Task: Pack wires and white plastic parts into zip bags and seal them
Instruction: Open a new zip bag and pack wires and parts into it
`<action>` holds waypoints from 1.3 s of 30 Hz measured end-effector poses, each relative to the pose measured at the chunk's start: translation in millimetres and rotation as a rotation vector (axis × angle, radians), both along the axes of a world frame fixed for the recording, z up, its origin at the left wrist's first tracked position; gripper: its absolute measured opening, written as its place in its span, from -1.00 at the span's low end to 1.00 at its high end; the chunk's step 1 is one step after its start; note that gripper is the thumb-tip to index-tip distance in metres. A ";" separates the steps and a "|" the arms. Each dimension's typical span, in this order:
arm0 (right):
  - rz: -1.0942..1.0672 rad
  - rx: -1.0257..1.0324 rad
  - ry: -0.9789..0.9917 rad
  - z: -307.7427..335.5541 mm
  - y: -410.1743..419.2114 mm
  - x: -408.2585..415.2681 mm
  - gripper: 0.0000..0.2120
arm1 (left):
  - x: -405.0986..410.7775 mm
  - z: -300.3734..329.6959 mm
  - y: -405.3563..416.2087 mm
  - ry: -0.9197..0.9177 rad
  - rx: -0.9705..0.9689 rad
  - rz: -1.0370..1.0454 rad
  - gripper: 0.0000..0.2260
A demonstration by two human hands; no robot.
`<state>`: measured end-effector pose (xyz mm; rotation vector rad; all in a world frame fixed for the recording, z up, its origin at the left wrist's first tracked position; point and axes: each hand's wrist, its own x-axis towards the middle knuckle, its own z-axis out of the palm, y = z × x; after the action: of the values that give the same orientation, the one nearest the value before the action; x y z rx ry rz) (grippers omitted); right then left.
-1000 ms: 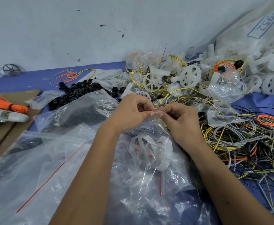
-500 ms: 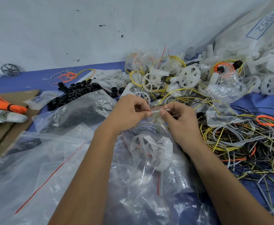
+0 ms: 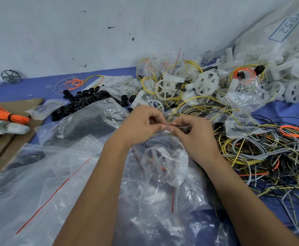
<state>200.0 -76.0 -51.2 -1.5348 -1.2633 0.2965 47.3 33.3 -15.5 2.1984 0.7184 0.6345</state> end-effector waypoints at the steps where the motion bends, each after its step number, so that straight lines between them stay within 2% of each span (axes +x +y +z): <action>1: 0.012 0.000 -0.055 0.9 -0.4 -0.1 -0.94 | 0.9 -0.4 -0.6 0.011 0.007 0.000 -0.91; 6: -0.015 0.081 -0.166 5.4 -3.9 -0.9 -0.94 | -2.6 1.9 1.4 -0.004 -0.003 -0.004 -0.95; 11: -0.045 0.062 -0.158 4.8 -3.6 -1.2 -0.93 | -11.8 0.7 10.0 0.037 0.003 0.040 -0.92; 14: -0.033 0.022 -0.322 4.6 -3.5 -1.4 -0.96 | -11.0 1.2 9.3 0.070 0.022 0.041 -0.91; 16: -0.017 0.039 -0.347 5.9 -4.0 -1.4 -0.96 | -7.5 2.1 6.4 0.069 0.036 0.022 -0.90; 21: -0.059 0.017 -0.207 7.2 -4.6 -0.6 -0.96 | -9.7 2.7 6.7 0.033 0.018 0.034 -0.90; 27: -0.078 -0.019 0.105 6.1 -4.4 1.1 -0.93 | -36.0 -1.4 19.7 -0.069 -0.303 0.127 -0.93; 33: -0.103 0.023 0.198 8.3 -6.6 2.6 -0.86 | -52.6 -6.6 24.5 -0.162 -0.469 0.117 -0.90; 35: -0.113 0.032 0.122 10.0 -7.6 2.9 -0.88 | -53.0 -8.4 24.4 -0.200 -0.470 0.112 -0.91; 39: -0.134 0.030 -0.407 27.6 -1.9 0.6 -0.76 | -50.9 -10.6 23.9 -0.226 -0.415 0.096 -0.94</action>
<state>200.6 -77.9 -23.7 -1.6985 -1.4587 -0.1298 -3.7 57.1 -26.1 1.6913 0.7627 0.6982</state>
